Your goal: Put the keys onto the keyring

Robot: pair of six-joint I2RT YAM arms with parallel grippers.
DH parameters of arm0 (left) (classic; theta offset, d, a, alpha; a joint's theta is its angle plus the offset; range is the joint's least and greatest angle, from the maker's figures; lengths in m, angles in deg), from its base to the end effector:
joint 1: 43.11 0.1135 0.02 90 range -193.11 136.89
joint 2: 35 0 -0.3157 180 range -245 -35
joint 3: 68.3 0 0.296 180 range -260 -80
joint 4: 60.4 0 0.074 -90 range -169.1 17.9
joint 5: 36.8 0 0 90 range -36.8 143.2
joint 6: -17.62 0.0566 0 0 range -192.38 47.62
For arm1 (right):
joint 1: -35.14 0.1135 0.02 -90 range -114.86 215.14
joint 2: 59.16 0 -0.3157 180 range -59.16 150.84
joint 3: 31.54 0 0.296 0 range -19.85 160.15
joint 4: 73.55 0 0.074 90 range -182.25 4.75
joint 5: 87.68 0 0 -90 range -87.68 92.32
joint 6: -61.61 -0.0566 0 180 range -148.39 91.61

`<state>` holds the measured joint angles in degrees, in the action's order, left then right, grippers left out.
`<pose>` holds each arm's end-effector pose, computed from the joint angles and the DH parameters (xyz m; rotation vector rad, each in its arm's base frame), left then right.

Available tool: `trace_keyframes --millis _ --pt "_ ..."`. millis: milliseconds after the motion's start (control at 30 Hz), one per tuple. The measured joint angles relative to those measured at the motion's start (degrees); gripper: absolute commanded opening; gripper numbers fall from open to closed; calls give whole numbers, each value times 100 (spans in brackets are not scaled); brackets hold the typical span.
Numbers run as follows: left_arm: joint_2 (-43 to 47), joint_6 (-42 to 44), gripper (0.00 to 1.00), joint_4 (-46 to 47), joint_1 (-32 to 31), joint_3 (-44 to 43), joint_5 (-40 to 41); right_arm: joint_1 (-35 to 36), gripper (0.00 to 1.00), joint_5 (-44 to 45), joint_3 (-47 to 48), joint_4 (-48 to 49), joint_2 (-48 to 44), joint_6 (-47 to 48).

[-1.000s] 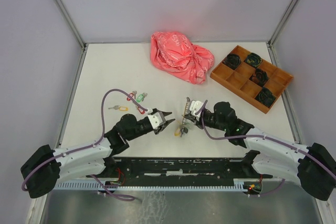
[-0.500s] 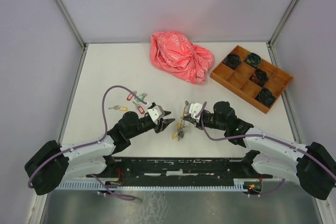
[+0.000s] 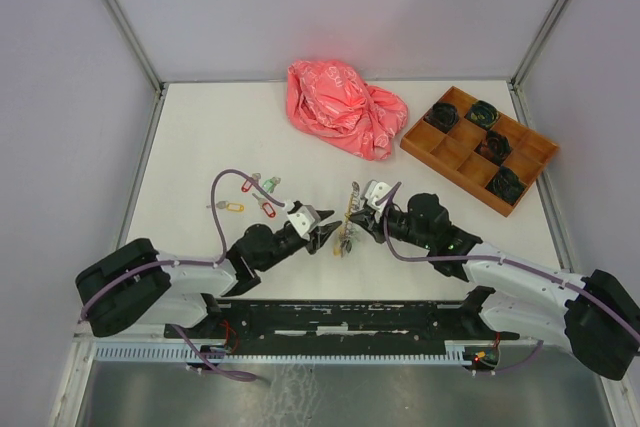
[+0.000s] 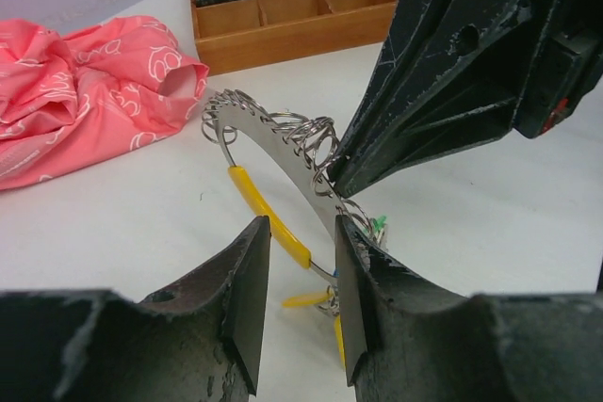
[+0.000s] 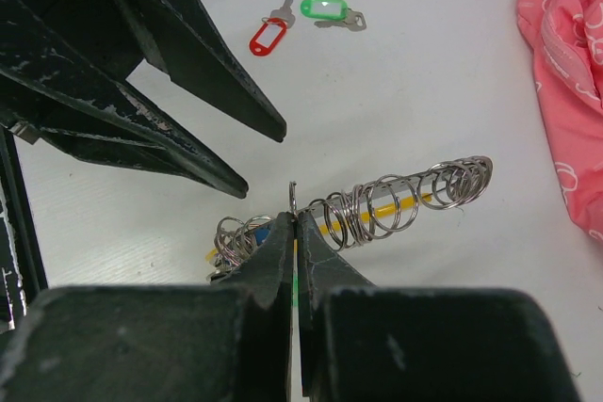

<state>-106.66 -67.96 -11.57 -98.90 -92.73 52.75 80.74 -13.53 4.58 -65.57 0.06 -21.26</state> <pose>0.1414 -0.2088 0.1995 0.8016 1.3698 -0.7130 0.1672 0.1928 0.2351 -1.0119 1.5916 0.7195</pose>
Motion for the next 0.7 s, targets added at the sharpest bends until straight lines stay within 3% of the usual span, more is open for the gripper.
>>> trace_keyframes --millis 167,567,700 --pt "-315 125 31 417 -76 -26 284 63 1 116 0 11 -2 -138" --pt "-623 356 31 793 -192 -166 308 136 1 229 0 101 0 -245" --pt "-730 363 26 883 -195 -219 341 164 1 247 -2 107 0 -271"
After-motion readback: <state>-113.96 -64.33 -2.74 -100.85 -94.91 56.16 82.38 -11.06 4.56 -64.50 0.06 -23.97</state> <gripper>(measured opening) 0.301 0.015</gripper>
